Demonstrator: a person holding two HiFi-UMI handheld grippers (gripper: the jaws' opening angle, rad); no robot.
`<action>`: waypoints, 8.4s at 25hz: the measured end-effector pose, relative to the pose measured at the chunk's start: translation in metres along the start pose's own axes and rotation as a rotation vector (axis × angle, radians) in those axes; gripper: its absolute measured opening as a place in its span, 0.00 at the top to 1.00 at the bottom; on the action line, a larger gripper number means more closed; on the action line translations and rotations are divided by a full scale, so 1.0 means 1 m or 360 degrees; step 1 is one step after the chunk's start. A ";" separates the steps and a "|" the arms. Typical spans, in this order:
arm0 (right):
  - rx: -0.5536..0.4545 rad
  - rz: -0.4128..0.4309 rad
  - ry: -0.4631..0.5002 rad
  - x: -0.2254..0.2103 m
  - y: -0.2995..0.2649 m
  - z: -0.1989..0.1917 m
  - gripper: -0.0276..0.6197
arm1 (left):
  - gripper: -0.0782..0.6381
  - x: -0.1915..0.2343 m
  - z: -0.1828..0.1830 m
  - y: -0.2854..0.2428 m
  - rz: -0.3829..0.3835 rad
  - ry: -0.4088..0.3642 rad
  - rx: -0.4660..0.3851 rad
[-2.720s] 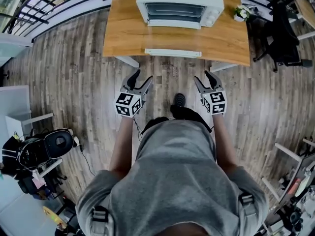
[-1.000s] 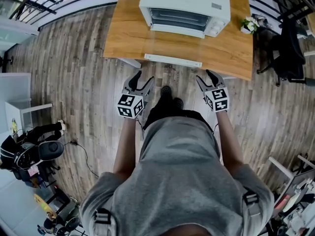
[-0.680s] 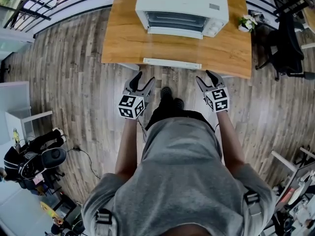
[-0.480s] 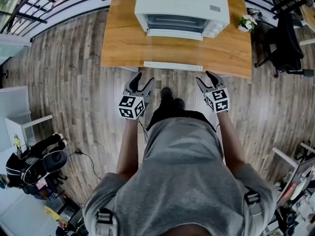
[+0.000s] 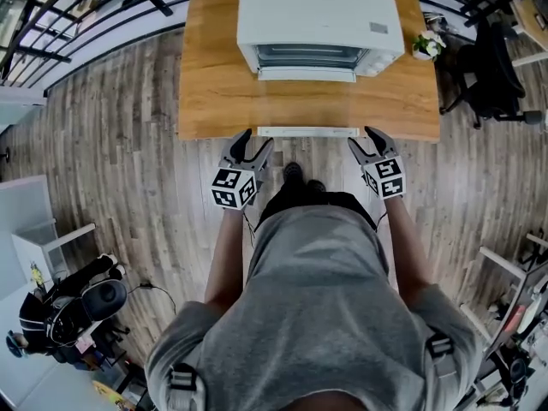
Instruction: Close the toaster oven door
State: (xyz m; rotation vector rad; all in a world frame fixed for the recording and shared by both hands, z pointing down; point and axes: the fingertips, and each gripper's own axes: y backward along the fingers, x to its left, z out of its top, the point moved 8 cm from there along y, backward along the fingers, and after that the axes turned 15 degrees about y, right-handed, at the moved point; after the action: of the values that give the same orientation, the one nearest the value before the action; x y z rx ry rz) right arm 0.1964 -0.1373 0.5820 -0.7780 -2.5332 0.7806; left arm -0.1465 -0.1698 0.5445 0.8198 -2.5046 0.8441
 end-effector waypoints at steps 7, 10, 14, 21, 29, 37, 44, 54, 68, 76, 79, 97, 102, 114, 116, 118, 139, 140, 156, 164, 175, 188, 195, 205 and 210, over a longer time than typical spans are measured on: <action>0.0041 -0.0067 -0.0053 0.009 -0.009 -0.002 0.60 | 0.52 0.020 0.009 -0.013 -0.0062 -0.0047 0.0051; 0.0057 -0.0078 -0.0070 0.012 -0.011 -0.002 0.60 | 0.52 0.026 0.010 -0.012 -0.0072 -0.0050 0.0069; 0.0047 -0.0102 -0.0070 0.013 -0.014 0.001 0.60 | 0.52 0.030 0.010 -0.010 -0.0088 -0.0050 0.0061; 0.0056 -0.0096 -0.0097 0.002 -0.026 -0.006 0.60 | 0.52 0.037 0.002 -0.025 -0.0078 -0.0046 0.0123; 0.0058 -0.0073 -0.0145 -0.007 -0.038 -0.019 0.60 | 0.52 0.039 -0.002 -0.037 -0.0060 -0.0096 0.0168; 0.0097 -0.0013 -0.0189 -0.004 -0.050 -0.040 0.59 | 0.51 0.053 -0.019 -0.049 -0.0023 -0.0073 0.0202; 0.0109 -0.0011 -0.0203 -0.005 -0.055 -0.056 0.57 | 0.50 0.065 -0.036 -0.059 -0.0013 -0.0053 0.0280; 0.0215 0.0038 -0.0247 -0.003 -0.060 -0.092 0.54 | 0.47 0.081 -0.065 -0.081 0.0016 -0.0116 0.0492; 0.0279 0.0075 -0.0246 -0.003 -0.089 -0.106 0.62 | 0.47 0.095 -0.085 -0.106 0.0019 -0.0109 0.0650; 0.0265 0.0077 -0.0297 -0.004 -0.098 -0.109 0.66 | 0.53 0.093 -0.092 -0.107 -0.0020 0.0002 0.0613; 0.0259 0.0079 -0.0341 -0.003 -0.097 -0.108 0.67 | 0.54 0.092 -0.093 -0.106 -0.0016 0.0016 0.0591; 0.0173 0.0030 -0.0450 -0.011 -0.076 -0.079 0.70 | 0.61 0.079 -0.063 -0.093 -0.0096 0.0004 0.0506; 0.0135 0.0005 -0.0480 -0.016 -0.068 -0.067 0.71 | 0.71 0.074 -0.053 -0.088 -0.0102 0.0013 0.0432; 0.0040 -0.0051 -0.0506 -0.018 -0.058 -0.048 0.80 | 0.73 0.067 -0.036 -0.080 -0.0153 0.0030 0.0332; 0.0046 -0.0067 -0.0485 -0.017 -0.057 -0.046 0.79 | 0.73 0.066 -0.034 -0.079 -0.0155 0.0030 0.0320; 0.0048 -0.0074 -0.0488 -0.017 -0.054 -0.042 0.79 | 0.73 0.065 -0.032 -0.076 -0.0158 0.0036 0.0304; -0.0082 -0.0169 -0.0618 -0.028 -0.038 -0.014 0.80 | 0.73 0.057 -0.002 -0.067 -0.0207 0.0107 0.0186; -0.0085 -0.0170 -0.0622 -0.028 -0.037 -0.013 0.80 | 0.73 0.056 -0.001 -0.066 -0.0207 0.0110 0.0183; -0.0188 -0.0152 -0.0711 -0.047 -0.032 0.009 0.80 | 0.73 0.049 0.027 -0.066 -0.0221 0.0184 0.0074; -0.0263 -0.0124 -0.0841 -0.062 -0.030 0.020 0.80 | 0.73 0.045 0.042 -0.069 -0.0223 0.0219 -0.0013; -0.0284 -0.0014 -0.0824 -0.081 -0.031 0.028 0.79 | 0.73 0.037 0.053 -0.074 -0.0165 0.0263 -0.0078; -0.0391 0.0056 -0.0940 -0.111 -0.040 0.050 0.78 | 0.73 0.032 0.087 -0.087 -0.0098 0.0257 -0.0162; -0.0452 0.0061 -0.0905 -0.121 -0.042 0.058 0.77 | 0.74 0.029 0.099 -0.092 -0.0076 0.0250 -0.0212; -0.0508 0.0116 -0.0871 -0.138 -0.051 0.067 0.76 | 0.74 0.027 0.111 -0.101 -0.0019 0.0232 -0.0293; -0.0494 0.0122 -0.0815 -0.145 -0.054 0.071 0.76 | 0.74 0.026 0.114 -0.106 -0.0001 0.0245 -0.0338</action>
State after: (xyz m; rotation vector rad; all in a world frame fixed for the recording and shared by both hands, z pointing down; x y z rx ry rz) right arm 0.2528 -0.2904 0.5325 -0.8626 -3.1548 0.6859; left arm -0.1176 -0.3227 0.5166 0.6584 -2.4060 0.6027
